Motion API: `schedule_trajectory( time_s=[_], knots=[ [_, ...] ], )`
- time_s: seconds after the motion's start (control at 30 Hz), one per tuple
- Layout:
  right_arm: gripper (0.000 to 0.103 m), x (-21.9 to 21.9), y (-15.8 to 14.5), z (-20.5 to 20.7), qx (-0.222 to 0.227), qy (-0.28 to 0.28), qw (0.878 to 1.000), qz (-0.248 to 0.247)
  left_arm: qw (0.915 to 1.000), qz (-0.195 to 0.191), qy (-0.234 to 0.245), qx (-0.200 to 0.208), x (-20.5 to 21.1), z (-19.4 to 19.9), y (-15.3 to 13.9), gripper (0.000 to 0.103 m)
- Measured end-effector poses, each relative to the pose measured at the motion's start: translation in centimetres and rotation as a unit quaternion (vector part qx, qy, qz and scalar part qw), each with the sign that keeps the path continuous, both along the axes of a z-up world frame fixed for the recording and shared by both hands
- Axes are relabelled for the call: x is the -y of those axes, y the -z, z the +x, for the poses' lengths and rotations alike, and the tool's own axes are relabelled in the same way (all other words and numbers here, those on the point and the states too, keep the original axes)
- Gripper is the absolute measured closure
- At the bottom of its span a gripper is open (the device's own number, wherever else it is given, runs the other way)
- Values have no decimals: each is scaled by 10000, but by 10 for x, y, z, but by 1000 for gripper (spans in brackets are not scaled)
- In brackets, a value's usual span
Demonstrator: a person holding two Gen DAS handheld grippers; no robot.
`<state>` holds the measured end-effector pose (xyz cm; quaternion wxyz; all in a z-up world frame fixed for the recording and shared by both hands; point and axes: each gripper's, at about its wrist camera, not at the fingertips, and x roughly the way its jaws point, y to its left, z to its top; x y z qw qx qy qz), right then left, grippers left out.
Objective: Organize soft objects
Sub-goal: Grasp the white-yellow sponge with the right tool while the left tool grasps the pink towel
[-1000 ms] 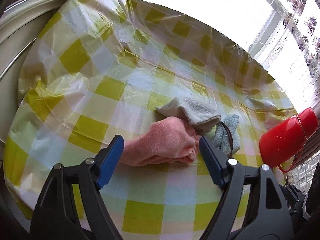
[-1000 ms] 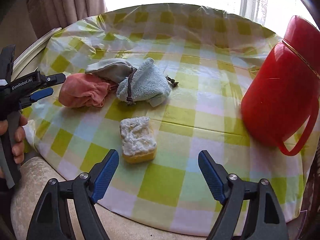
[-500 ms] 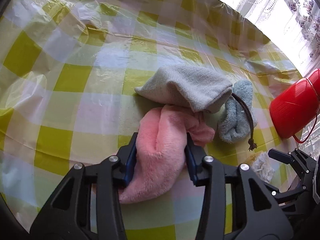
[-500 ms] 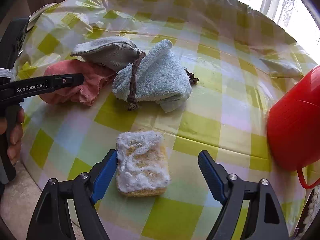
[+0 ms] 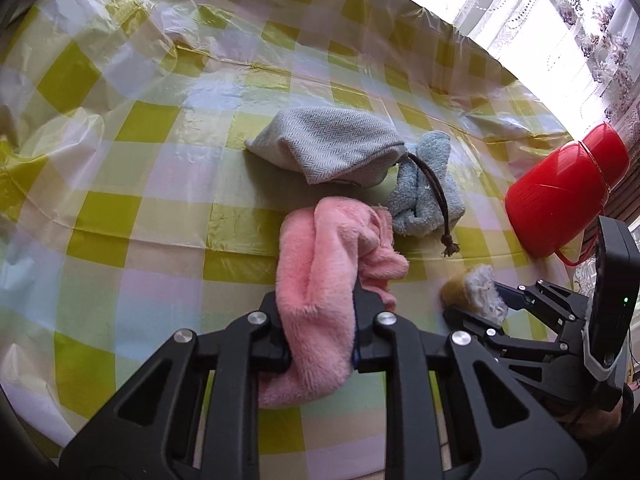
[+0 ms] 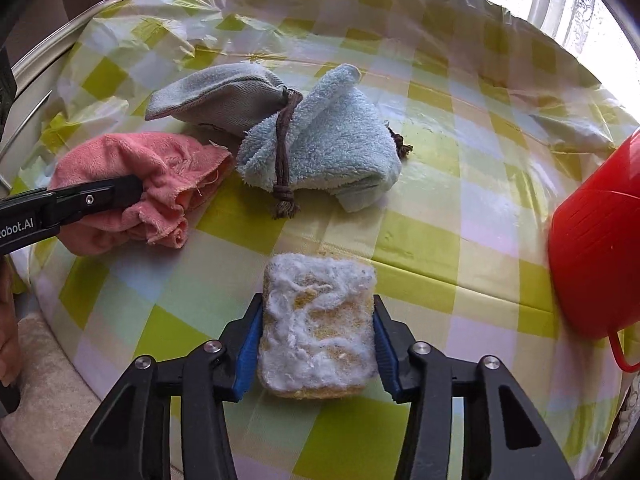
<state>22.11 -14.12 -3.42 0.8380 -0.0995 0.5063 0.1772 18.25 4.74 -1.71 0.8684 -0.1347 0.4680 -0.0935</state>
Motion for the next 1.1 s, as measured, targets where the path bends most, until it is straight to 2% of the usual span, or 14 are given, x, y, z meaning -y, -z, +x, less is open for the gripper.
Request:
schedule_trajectory(
  time_s=[0.33, 0.67, 0.87, 1.1],
  knots=[
    [54, 18, -21, -28, 383, 166, 9990, 181, 9995, 11, -14, 321, 22, -37, -27, 81],
    [54, 55, -51, -70, 713, 481, 9951, 494, 9976, -25, 319, 607, 64, -75, -54, 81],
    [54, 97, -66, -103, 834, 784, 9913, 656, 9944, -119, 755, 732, 107, -97, -66, 81],
    [54, 175, -76, -139, 953, 1381, 9843, 552, 9857, -277, 1438, 829, 166, -113, -79, 81]
  ],
)
